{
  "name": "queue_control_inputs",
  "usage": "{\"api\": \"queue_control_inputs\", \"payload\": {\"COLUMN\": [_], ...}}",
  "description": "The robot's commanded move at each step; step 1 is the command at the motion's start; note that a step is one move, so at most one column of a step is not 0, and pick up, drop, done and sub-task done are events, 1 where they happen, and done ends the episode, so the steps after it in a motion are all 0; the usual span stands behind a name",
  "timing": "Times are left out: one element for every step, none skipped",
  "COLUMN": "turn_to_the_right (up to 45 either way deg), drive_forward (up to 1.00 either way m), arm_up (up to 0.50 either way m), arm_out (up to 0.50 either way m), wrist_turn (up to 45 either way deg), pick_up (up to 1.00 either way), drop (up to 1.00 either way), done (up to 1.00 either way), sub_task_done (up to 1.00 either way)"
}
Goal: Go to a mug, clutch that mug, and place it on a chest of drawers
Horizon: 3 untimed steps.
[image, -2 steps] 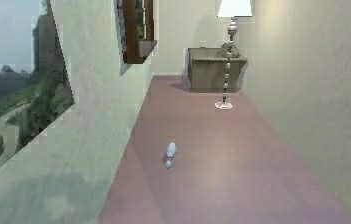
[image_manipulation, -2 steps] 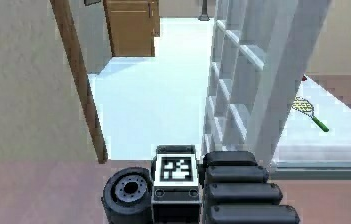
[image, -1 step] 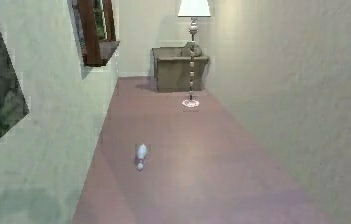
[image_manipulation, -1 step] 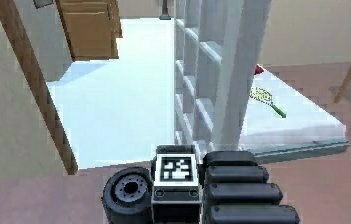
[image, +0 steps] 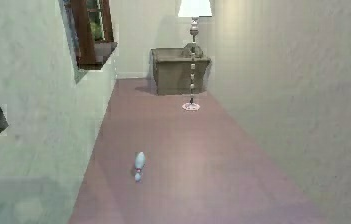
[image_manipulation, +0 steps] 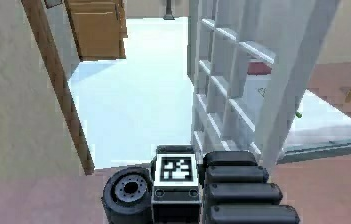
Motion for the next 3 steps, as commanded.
{"api": "queue_control_inputs", "payload": {"turn_to_the_right": [45.0, 36.0, 0.0], "drive_forward": [0.0, 0.0, 1.0], "arm_up": [0.0, 0.0, 0.0], "arm_out": [0.0, 0.0, 0.0], "wrist_turn": [0.0, 0.0, 0.0], "pick_up": [0.0, 0.0, 0.0], "drop": [0.0, 0.0, 0.0], "done": [0.0, 0.0, 0.0], "sub_task_done": [0.0, 0.0, 0.0]}}
